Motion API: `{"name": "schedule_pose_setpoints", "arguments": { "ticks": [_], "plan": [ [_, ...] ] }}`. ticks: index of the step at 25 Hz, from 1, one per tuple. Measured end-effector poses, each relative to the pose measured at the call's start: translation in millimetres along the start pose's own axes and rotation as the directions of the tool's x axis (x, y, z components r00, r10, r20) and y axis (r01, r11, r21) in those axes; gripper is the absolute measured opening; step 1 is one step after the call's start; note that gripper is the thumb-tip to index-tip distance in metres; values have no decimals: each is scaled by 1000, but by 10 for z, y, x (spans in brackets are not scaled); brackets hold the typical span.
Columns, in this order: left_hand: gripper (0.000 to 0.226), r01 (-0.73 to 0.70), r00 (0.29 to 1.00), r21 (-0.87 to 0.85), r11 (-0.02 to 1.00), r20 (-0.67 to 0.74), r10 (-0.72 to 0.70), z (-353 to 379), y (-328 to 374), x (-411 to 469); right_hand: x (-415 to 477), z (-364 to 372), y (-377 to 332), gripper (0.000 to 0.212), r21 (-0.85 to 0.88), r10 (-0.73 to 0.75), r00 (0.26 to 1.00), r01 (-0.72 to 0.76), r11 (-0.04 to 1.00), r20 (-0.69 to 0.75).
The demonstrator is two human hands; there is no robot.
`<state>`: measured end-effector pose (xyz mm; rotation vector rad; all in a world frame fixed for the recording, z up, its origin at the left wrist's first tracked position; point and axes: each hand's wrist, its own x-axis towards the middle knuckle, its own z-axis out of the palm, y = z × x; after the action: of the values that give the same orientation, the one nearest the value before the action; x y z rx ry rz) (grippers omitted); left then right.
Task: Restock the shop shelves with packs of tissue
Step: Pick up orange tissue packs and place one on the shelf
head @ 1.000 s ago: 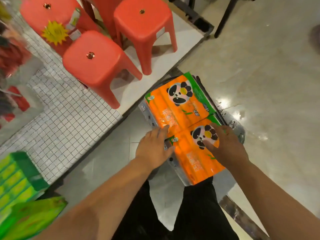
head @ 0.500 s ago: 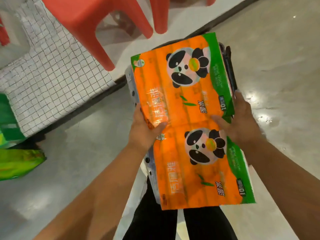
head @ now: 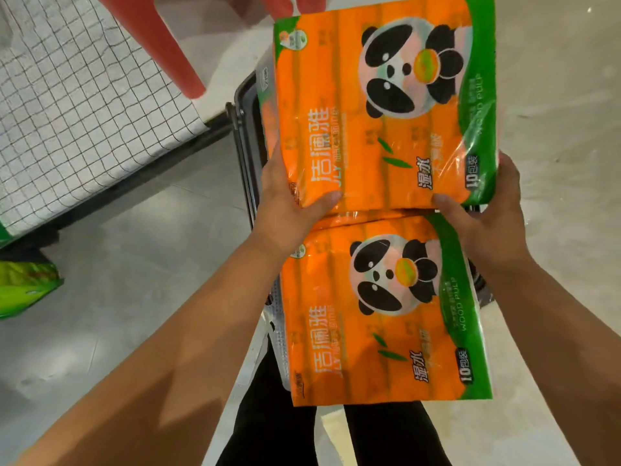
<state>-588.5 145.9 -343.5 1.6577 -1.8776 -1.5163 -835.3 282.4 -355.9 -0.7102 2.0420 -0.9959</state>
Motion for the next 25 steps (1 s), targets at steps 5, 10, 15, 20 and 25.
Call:
{"name": "schedule_pose_setpoints", "arguments": {
  "ticks": [5,10,15,20,25],
  "plan": [
    [105,119,992,92,989,-56,-114,-128,-488,-303,-150,-106,234,83,-17,-31,997,32,999,76],
    [105,286,957,-109,952,87,-278,-35,-938,-500,-106,-113,660,101,43,161,947,-179,983,276],
    [106,200,978,-157,967,-28,-207,86,-1011,-518,-44,-130,821,93,5,36,965,-39,999,260],
    [107,132,990,-121,984,-35,-137,51,-1041,-461,69,-140,884,95,11,-9,958,6,1000,285],
    [112,71,996,-48,996,-46,-73,37,-1057,-337,125,-86,902,97,114,-49,966,21,993,252]
  ]
}}
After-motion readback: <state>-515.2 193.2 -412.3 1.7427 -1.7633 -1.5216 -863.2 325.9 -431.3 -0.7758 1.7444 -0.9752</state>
